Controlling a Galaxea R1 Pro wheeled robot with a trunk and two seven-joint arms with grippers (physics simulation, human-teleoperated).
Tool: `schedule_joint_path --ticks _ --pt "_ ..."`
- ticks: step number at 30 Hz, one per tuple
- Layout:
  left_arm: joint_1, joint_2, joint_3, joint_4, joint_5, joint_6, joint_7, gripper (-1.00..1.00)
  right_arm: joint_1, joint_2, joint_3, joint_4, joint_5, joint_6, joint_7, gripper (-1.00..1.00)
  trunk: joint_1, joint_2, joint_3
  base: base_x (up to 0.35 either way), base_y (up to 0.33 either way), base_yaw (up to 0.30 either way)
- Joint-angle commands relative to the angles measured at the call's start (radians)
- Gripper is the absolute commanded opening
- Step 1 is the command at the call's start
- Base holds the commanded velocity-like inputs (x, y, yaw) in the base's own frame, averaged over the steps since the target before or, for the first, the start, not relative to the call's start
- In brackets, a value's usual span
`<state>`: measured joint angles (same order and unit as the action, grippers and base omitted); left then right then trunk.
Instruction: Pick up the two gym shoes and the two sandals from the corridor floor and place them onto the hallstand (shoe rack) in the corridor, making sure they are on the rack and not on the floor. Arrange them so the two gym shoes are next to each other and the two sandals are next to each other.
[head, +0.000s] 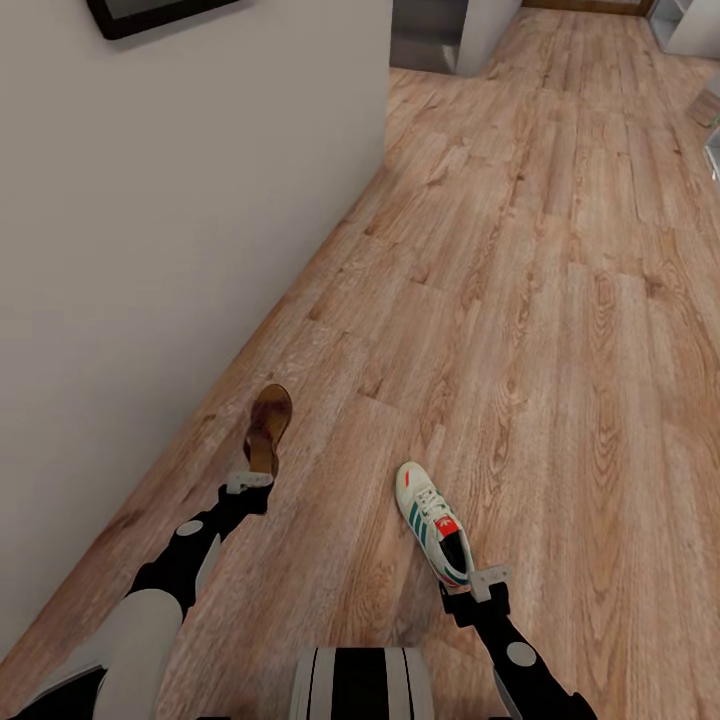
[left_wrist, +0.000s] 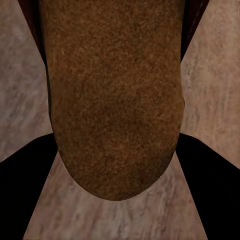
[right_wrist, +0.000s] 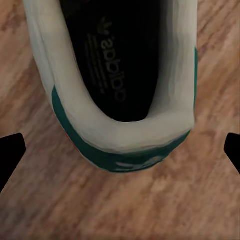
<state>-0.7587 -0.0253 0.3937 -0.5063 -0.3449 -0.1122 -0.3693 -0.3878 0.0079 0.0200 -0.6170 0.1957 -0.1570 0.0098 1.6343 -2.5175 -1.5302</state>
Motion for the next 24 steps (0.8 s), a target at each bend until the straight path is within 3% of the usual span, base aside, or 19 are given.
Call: schedule_joint_path --ticks 1,24 --pt "-0.001 -0.001 0.008 0.000 -0.011 -0.004 -0.005 -1.00 0.000 0.000 -0.002 0.000 0.007 -0.003 0.001 1.00 0.000 0.000 -0.001 0.056 0.000 0.000" --pt "-0.001 -0.001 0.009 0.000 -0.009 -0.003 -0.004 -1.00 0.000 0.000 -0.002 0.000 0.007 -0.003 0.001 1.00 0.000 0.000 -0.001 0.056 0.000 0.000"
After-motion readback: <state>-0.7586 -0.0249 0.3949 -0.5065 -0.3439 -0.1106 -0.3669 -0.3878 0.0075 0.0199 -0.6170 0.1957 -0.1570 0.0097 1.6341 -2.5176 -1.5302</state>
